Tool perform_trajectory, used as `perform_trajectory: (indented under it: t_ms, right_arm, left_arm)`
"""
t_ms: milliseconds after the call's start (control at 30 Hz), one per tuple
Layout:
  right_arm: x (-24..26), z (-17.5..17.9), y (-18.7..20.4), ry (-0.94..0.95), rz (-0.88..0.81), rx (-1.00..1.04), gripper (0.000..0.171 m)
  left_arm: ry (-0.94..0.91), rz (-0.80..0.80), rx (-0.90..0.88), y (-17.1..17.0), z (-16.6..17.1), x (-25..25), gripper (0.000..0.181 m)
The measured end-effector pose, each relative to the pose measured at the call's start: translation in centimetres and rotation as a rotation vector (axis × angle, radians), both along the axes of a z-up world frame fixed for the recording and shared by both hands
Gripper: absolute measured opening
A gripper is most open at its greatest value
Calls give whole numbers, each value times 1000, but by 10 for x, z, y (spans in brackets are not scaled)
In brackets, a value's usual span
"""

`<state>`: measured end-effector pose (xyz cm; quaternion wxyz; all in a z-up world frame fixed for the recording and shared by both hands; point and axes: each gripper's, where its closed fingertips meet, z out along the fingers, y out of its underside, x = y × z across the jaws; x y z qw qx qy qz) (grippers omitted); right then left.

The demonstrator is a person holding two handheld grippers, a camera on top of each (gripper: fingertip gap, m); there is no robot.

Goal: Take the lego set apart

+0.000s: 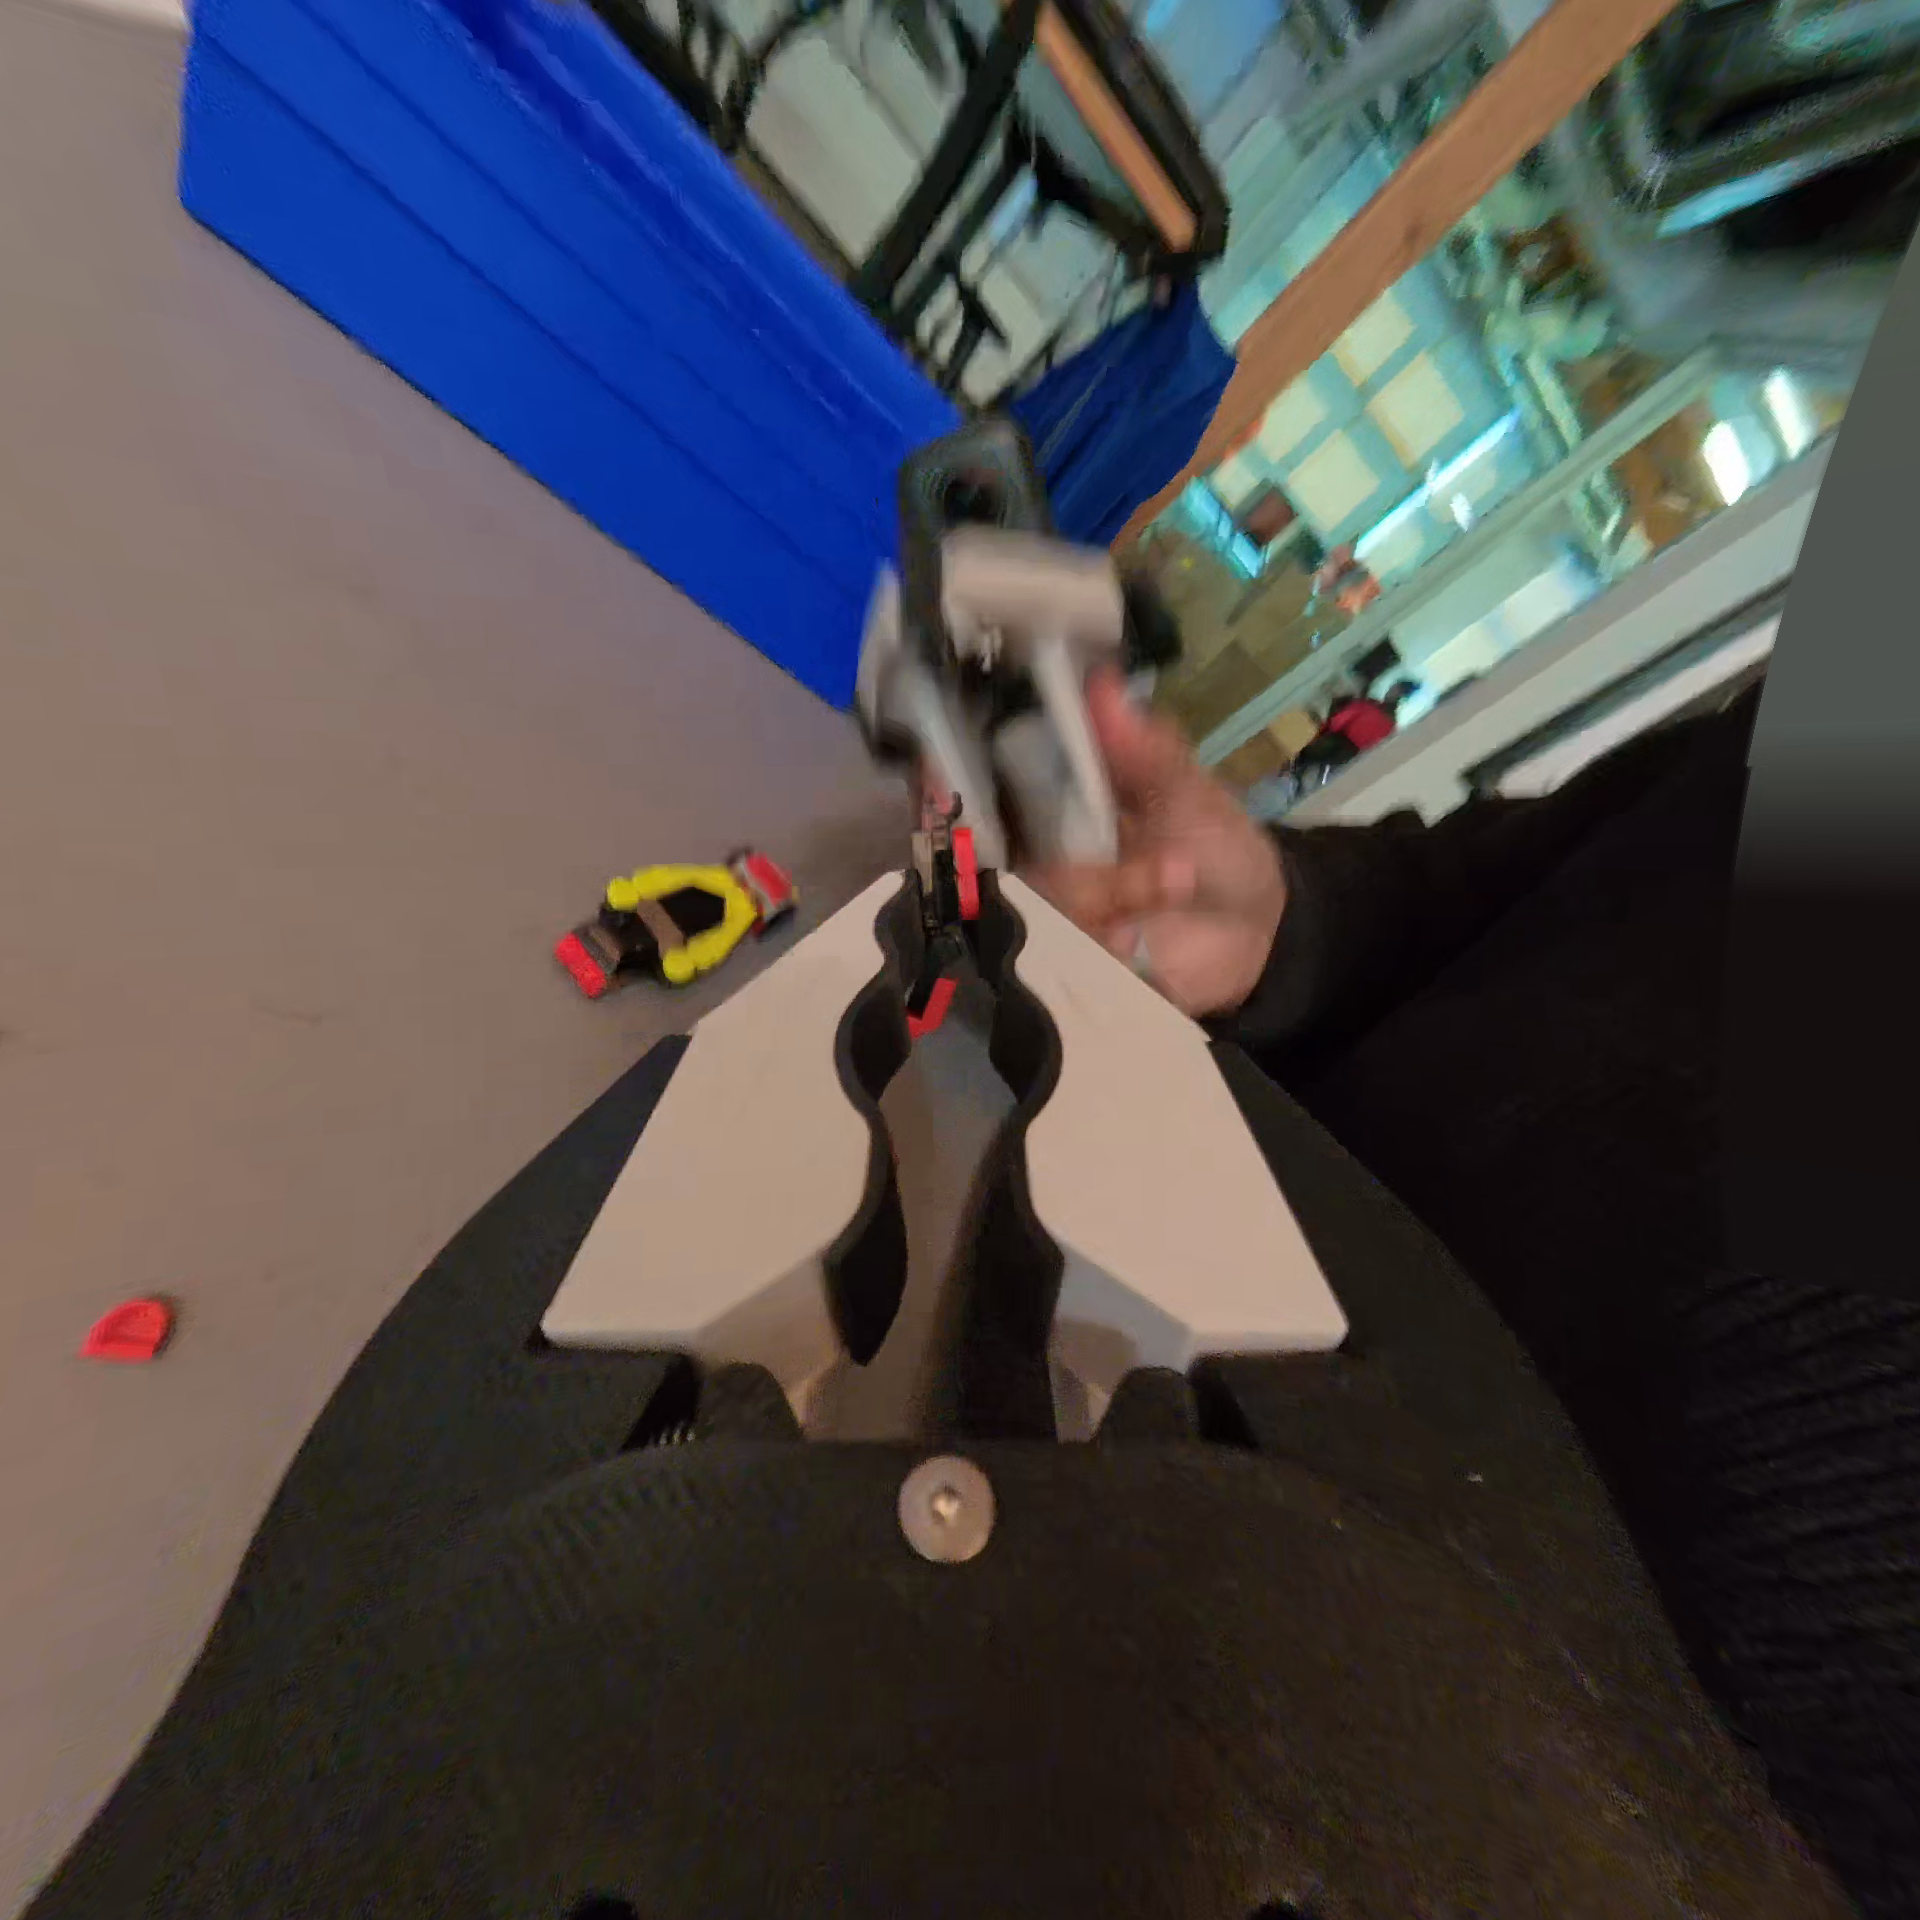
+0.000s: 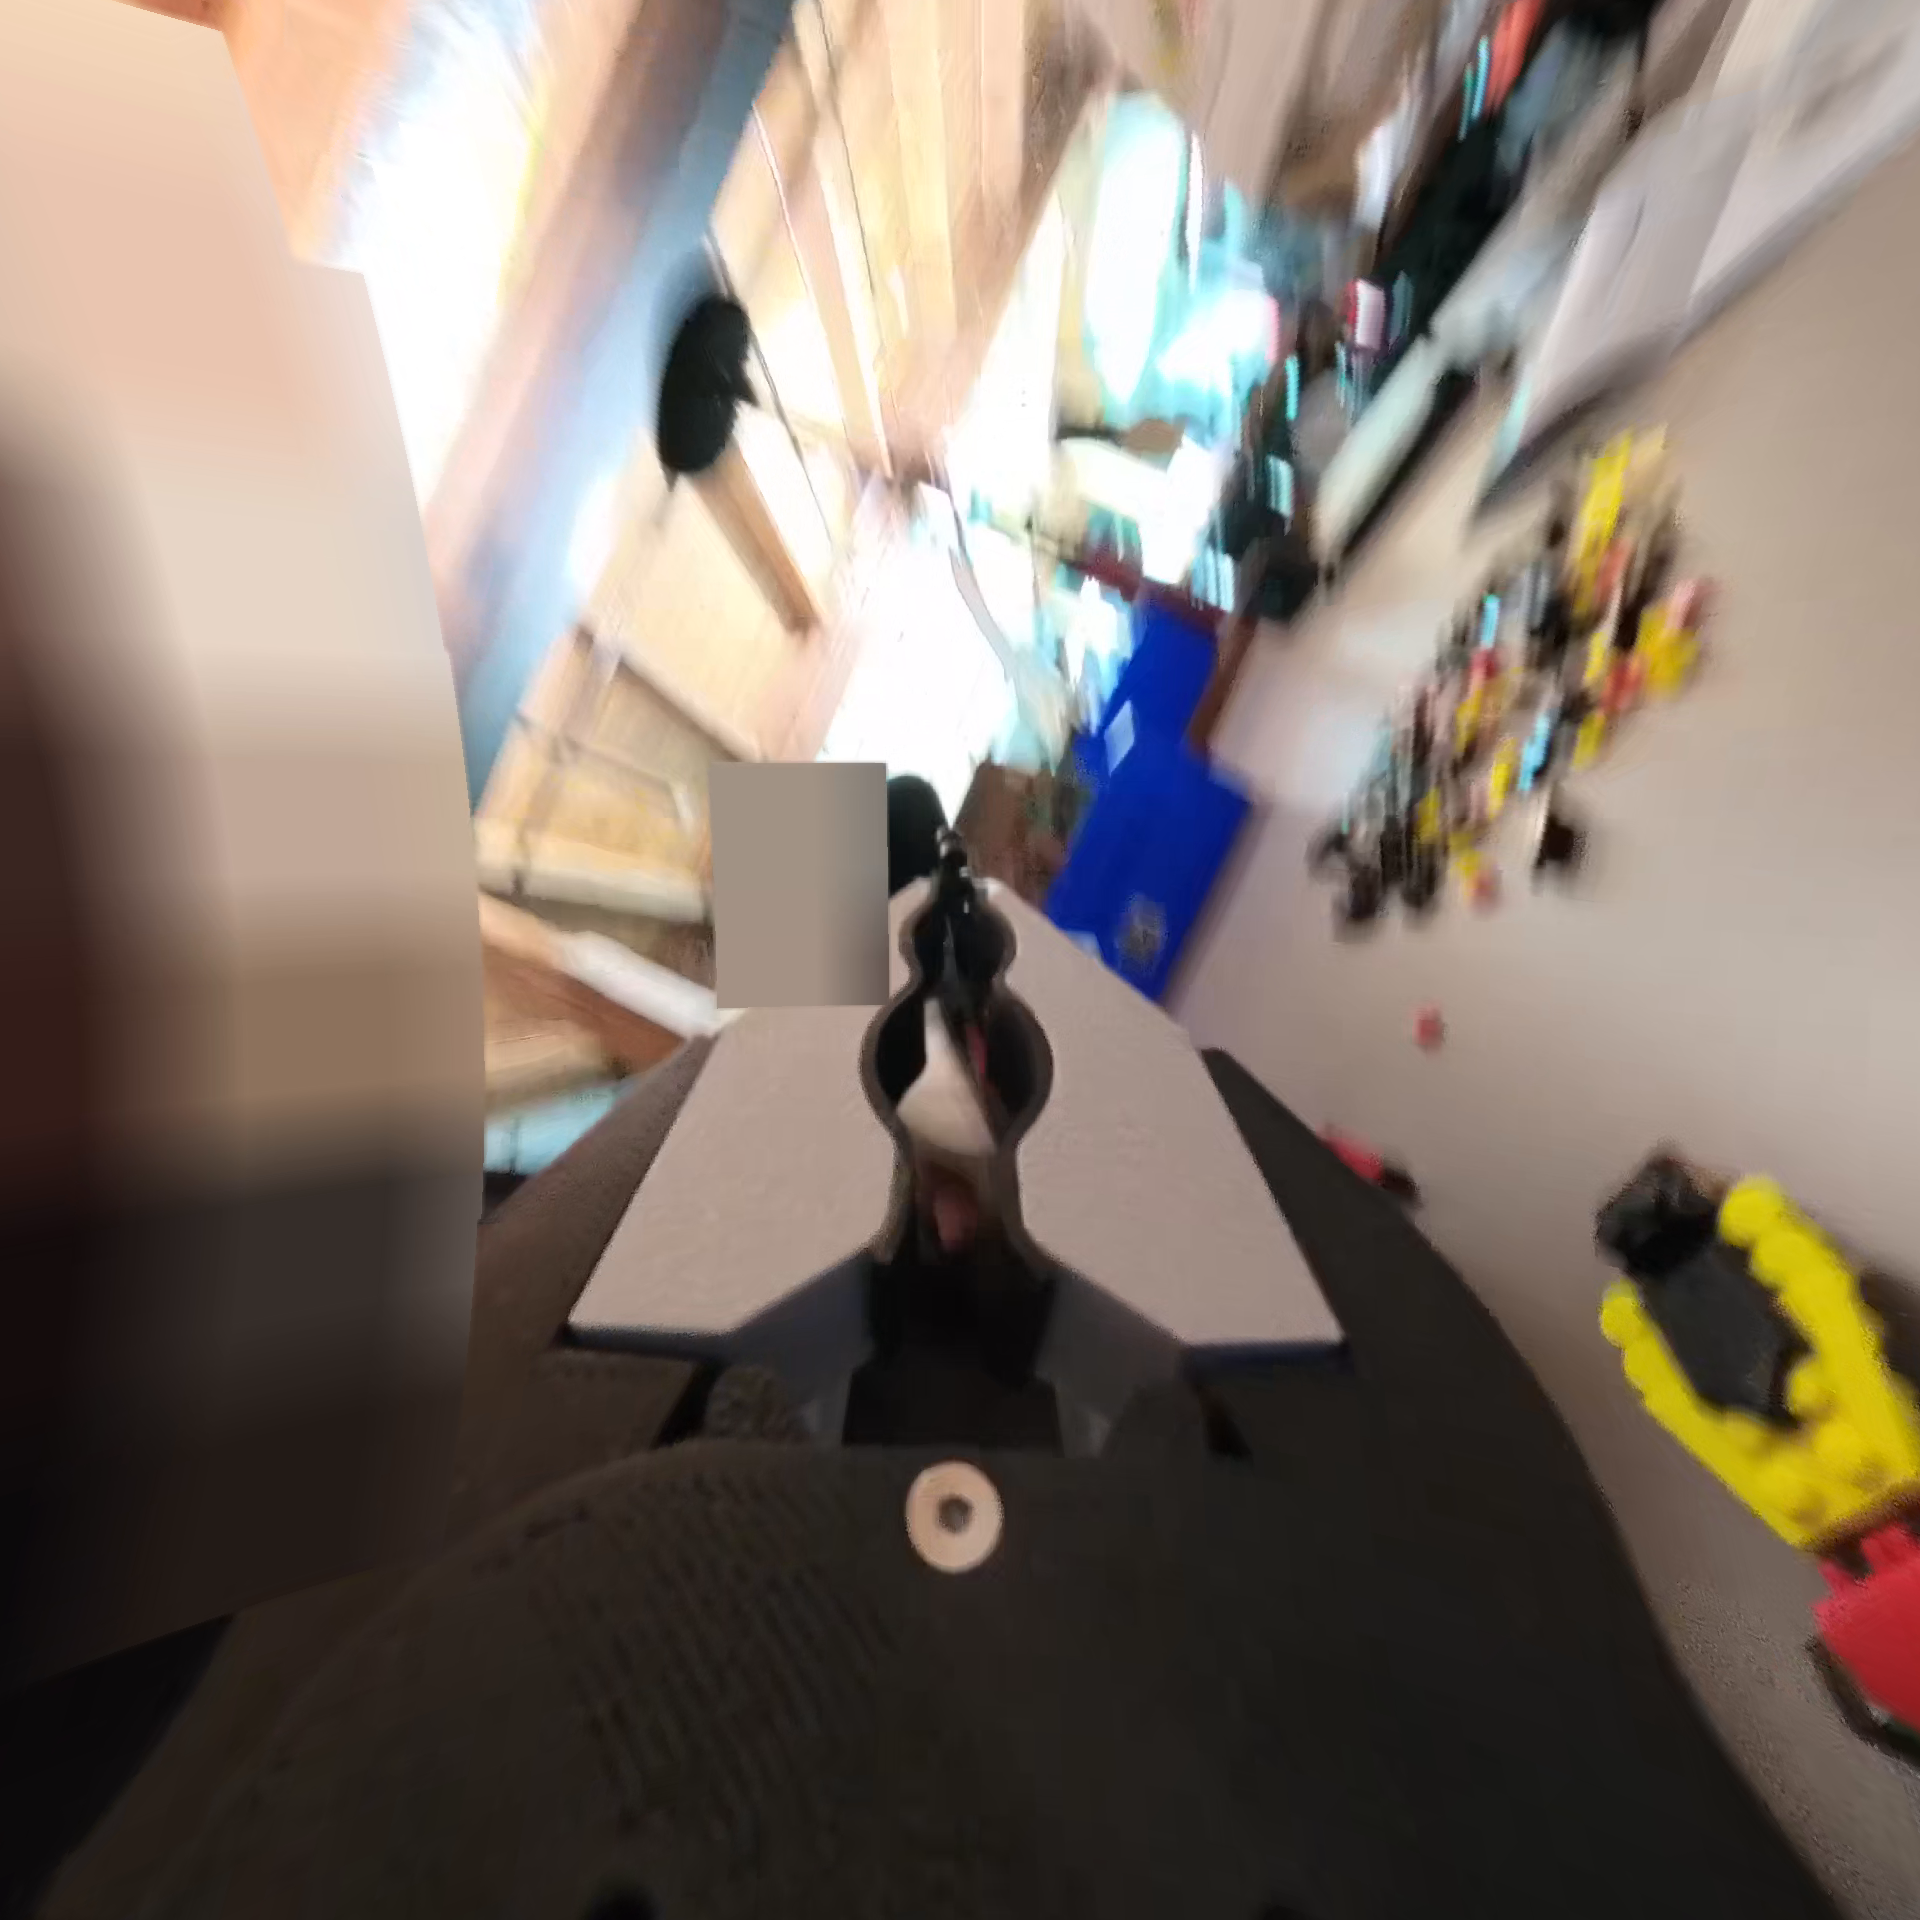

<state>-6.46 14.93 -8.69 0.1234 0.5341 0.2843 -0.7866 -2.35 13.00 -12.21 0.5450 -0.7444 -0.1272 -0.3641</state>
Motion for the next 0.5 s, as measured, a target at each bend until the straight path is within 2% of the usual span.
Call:
perform_trajectory:
  t_ms: [33, 100, 200, 333, 433, 500]
  right_arm:
    - [-3, 10, 26, 21, -96, -42, 1]
    - [-5, 12, 52, 47, -166, 120, 2]
    - [-7, -1, 28, 26, -104, 394, 3]
    - [-21, -40, -2, 18, 40, 786, 3]
    - [-39, -85, 0, -32, 124, 1187, 4]
    - [-53, -101, 1, 3, 159, 1430, 4]
  left_arm:
    - [65, -31, -46, -4, -13, 7, 8]
    - [123, -53, -48, -10, -16, 17, 7]
    - [157, 43, -2, -7, -3, -5, 7]
    - [322, 261, -53, -17, -12, -63, 6]
    - [377, 387, -75, -31, -13, -100, 6]
    - [389, 463, -76, -39, -12, -121, 6]
